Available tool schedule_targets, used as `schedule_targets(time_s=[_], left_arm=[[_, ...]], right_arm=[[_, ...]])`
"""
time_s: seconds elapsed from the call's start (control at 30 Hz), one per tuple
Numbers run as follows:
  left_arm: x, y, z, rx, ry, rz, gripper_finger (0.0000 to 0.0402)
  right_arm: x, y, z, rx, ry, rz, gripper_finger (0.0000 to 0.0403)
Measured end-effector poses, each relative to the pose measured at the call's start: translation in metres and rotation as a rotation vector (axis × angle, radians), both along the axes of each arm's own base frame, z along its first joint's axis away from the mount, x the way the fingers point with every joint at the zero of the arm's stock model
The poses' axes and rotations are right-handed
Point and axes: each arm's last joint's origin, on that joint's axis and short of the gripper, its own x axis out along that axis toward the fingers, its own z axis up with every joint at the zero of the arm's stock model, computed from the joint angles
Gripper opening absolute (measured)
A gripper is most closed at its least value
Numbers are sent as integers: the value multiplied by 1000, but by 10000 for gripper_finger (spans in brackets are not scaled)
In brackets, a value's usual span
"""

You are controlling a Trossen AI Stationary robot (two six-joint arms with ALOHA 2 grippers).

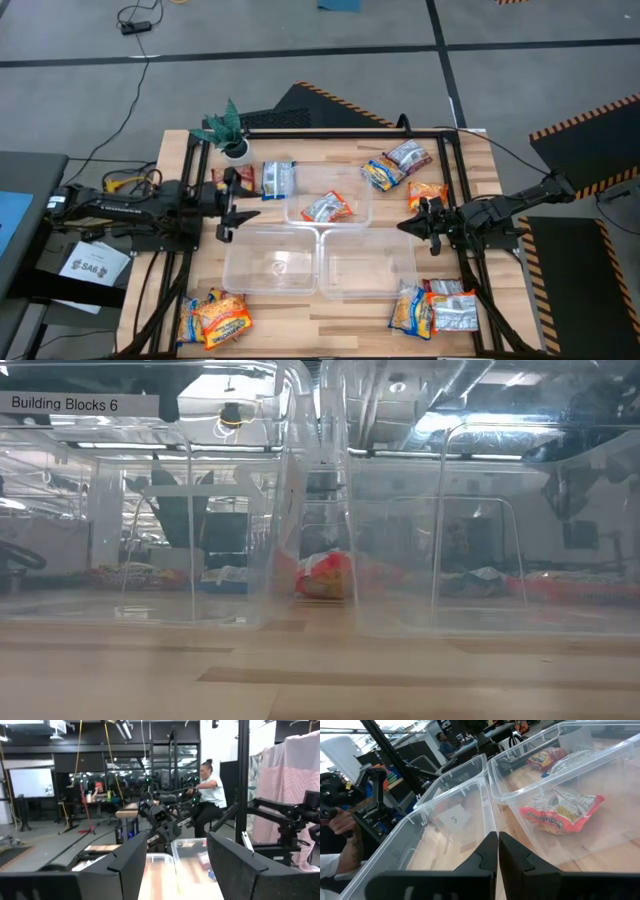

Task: Sort Maruchan noodles
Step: Put the blue noodle pack into the bottom right transparent bin

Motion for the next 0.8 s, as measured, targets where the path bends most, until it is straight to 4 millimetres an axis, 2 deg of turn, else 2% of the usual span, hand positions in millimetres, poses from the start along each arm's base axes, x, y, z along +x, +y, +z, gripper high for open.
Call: schedule_targets(time_s=[0.2, 0.43, 0.5, 0.6, 0.8], left_arm=[[-1, 0, 1, -5, -9, -1, 197], [-1, 0, 1, -2, -7, 8, 197], [-1, 0, 1, -1, -6, 9, 197], [-1, 0, 1, -2, -4, 9, 197], [-1, 0, 1, 11, -4, 15, 197]], right_arm=[[0, -2, 2, 1, -18, -52, 37], [-6, -18, 37, 164, -367, -522, 37], [-10, -22, 43, 147, -419, -608, 37], [-11, -27, 47, 53, -425, -663, 37], [-6, -33, 47, 48, -442, -644, 37]])
